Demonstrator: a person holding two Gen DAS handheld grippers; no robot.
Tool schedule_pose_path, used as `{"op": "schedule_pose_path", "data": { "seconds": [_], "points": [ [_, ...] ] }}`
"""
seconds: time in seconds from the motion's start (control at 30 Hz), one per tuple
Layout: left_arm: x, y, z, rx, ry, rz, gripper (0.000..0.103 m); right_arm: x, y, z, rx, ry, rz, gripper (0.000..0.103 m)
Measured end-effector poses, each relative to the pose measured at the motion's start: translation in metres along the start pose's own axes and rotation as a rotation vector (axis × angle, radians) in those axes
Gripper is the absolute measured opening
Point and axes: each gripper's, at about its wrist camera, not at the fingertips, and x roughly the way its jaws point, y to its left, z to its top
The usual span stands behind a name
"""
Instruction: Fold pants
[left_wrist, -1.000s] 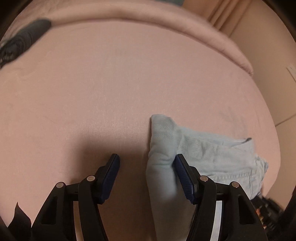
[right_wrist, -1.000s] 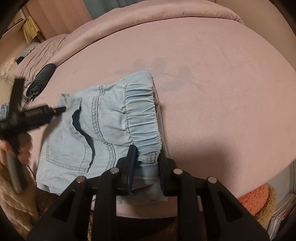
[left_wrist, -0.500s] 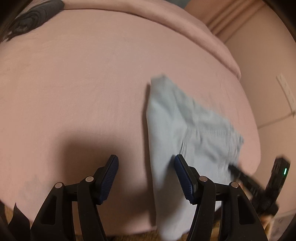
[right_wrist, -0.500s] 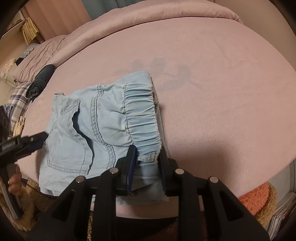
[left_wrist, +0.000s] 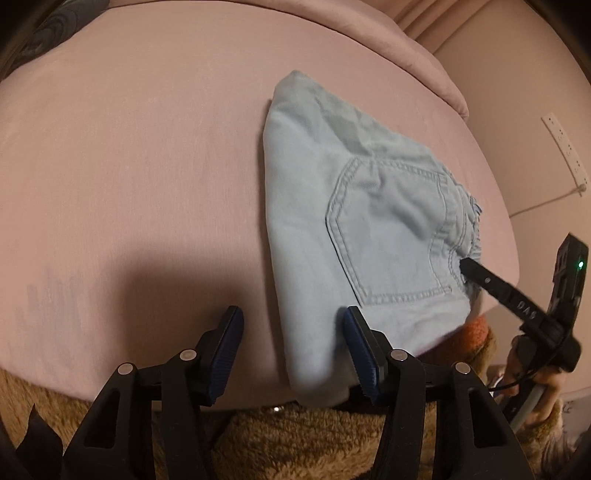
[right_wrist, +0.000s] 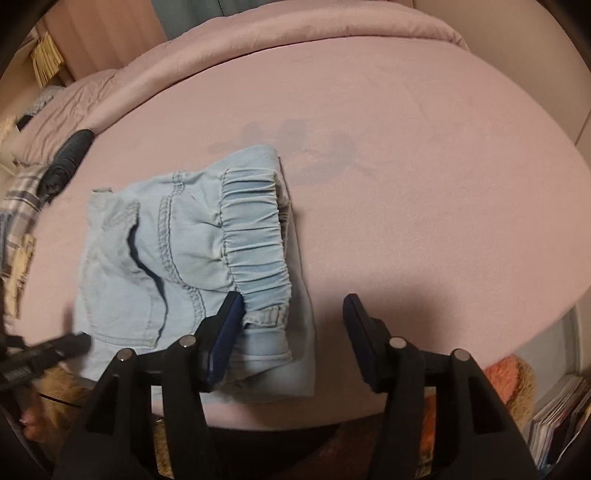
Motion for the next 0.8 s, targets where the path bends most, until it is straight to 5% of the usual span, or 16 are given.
{"op": "schedule_pose_path", "data": {
  "seconds": [0.13,0.27,0.4,0.5,0.6,0.7,0.8],
  "points": [
    [-0.004,0.005,-0.009,-0.028,-0.004,-0.057,0.038,-0.03,0.017,0.016,-0.066,-0.067,-0.002,0.056],
    [-0.008,0.002,-0.01,-0.02,-0.017,-0.072,0.033,-0.057,0.048,0.038,-0.15,-0.162,0.082,0.057],
    [-0.002,0.001,-0.011,-0.02,-0.02,-0.075,0.032,-0.038,0.082,0.055,-0.209,-0.11,0.184,0.056],
    [-0.001,-0.002,-0.015,-0.025,-0.016,-0.051,0.03,0.006,0.097,0.055,-0.251,-0.023,0.114,0.033],
    [-0.001,-0.004,-0.02,-0.015,-0.018,-0.024,0.029,0.057,0.084,0.045,-0.214,0.054,0.058,0.027],
    [-0.001,-0.006,-0.024,-0.003,-0.017,-0.017,0.029,0.06,0.082,0.047,-0.225,0.014,0.035,0.013],
    [-0.002,-0.005,-0.026,-0.005,-0.02,-0.023,0.029,0.059,0.082,0.053,-0.218,0.03,0.035,0.012]
  ]
}}
